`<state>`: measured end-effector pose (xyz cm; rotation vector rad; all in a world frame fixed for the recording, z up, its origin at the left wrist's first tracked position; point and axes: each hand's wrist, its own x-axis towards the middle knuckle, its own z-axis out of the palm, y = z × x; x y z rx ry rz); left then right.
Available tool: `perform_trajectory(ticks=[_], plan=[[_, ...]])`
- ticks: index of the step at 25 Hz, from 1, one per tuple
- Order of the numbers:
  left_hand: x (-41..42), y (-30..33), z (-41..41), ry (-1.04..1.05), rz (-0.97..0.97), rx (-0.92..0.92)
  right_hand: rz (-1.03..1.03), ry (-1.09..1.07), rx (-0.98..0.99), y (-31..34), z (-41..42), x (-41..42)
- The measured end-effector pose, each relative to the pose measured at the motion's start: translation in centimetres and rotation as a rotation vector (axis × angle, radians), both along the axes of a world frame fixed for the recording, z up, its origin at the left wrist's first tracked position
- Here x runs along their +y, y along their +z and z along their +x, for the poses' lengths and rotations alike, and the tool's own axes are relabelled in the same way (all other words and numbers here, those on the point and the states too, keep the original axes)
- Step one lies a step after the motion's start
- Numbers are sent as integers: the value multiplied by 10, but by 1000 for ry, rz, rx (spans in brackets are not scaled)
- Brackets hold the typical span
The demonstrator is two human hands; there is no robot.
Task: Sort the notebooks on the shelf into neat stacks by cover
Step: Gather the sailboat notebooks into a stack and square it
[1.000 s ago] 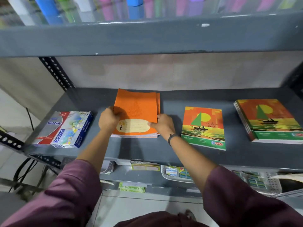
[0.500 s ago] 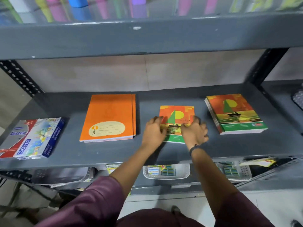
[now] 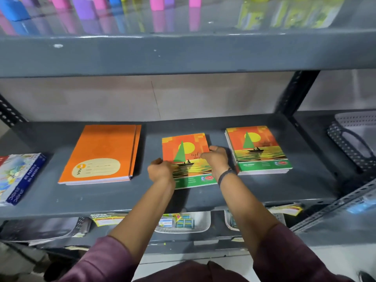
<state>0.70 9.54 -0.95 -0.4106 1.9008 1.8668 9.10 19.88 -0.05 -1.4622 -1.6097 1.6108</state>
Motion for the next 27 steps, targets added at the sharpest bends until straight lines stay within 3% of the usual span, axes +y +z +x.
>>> perform_trajectory(ticks=[6,11,16,19,22,24,27], plan=[[59,48,51,-124,155,206,278,-93,-23,53,46,54],[106,43,106,-372,41,290,236,-147,-84,53,108,113],[116,27,124,-637,-117,397,236,-18,-238,20,135,149],[108,20,114,-896,-132,474,284,77,-266,30,154,139],[99,16,101,-1212,-283,473,243,307,-447,46,177,128],[103,11,99,-1287,-358,523,177,477,-485,51,185,121],[112,15,103,-1282,-384,550,235,578,-484,45,189,122]])
